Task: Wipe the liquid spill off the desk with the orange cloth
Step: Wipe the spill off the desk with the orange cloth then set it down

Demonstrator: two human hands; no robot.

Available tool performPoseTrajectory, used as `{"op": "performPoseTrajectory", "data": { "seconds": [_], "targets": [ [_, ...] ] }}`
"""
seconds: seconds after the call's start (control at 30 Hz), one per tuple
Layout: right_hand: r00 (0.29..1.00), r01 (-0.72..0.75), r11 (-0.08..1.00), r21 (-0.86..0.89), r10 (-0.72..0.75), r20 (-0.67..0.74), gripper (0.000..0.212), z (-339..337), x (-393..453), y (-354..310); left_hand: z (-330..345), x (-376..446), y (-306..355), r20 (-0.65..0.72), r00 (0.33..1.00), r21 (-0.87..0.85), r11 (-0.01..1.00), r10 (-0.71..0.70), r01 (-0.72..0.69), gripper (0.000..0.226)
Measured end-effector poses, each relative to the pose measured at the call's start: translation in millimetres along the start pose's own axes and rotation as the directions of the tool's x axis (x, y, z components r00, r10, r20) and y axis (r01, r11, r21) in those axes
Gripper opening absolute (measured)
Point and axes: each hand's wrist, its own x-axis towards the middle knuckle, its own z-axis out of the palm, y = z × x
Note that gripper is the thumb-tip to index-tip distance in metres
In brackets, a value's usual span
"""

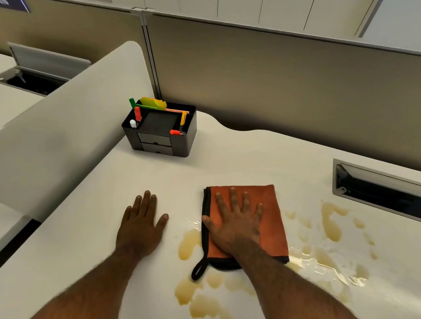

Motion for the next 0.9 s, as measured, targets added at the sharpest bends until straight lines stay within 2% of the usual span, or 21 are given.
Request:
{"op": "performPoseTrajectory", "data": {
  "seconds": [0.17,0.57,0.9],
  "targets": [
    [1.0,0.002,1.0,0.002,-0.002,-0.007,0.077,0,1,-1,6,-1,0,-0.077,0.997,-0.004,1.0,0.007,-0.007,0.081],
    [0.999,-0.002,1.0,-0.003,0.002,-0.04,0.07,6,7,10,5,-3,3,-0.07,0.998,0.025,1.0,0.006,-0.004,0.079],
    [0.975,-0.217,0.976,-0.007,0.216,-0.048,0.07,-8,21,78,4,-2,2,-0.094,0.995,0.038,0.999,0.029,-0.026,0.076]
  ]
}}
